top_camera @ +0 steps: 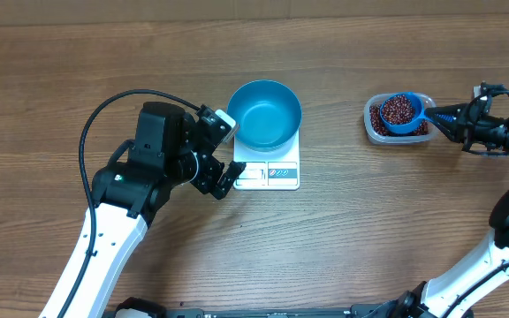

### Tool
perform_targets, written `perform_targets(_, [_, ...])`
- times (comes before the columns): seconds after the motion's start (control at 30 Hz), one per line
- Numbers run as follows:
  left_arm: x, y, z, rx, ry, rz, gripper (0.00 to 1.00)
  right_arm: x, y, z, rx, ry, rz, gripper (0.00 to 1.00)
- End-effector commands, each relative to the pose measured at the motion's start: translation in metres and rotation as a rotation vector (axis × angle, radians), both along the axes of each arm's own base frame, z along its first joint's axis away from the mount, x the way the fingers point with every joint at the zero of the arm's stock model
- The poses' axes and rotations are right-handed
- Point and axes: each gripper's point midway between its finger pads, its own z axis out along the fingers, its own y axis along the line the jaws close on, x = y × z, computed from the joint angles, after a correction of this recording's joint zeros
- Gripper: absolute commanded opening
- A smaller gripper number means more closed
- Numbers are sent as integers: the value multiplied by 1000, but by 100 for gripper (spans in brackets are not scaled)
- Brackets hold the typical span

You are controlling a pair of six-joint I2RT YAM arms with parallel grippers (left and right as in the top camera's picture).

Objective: Scoop item into bowl and weigh 150g on scale
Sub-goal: 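Tilt and pull the scoop rightward through the beans with the right gripper, then lift the bean-filled scoop with the right gripper and carry it left over the bowl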

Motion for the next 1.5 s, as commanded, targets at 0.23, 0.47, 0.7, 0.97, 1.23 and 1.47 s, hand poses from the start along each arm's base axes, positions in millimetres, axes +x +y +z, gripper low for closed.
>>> perform_targets(0.23, [-1,-1,-4,-2,8,-18,100,-1,2,12,75,-40,-6,4])
perform_targets(0.47, [-1,-1,-4,-2,8,-18,100,-1,4,14,87,-42,-6,4])
perform_targets(0.7, [-1,-1,-4,-2,8,-18,99,-3,5,18,95,-36,-5,4])
perform_targets(0.97, [-1,-1,-4,-2,8,-18,100,-7,9,48,77,-96,7,4])
perform_targets(1.23, [-1,-1,-4,-2,8,-18,100,-16,22,88,28,-171,30,4])
perform_targets(1.47, [-1,-1,-4,-2,8,-18,99,-20,55,120,47,-242,98,4])
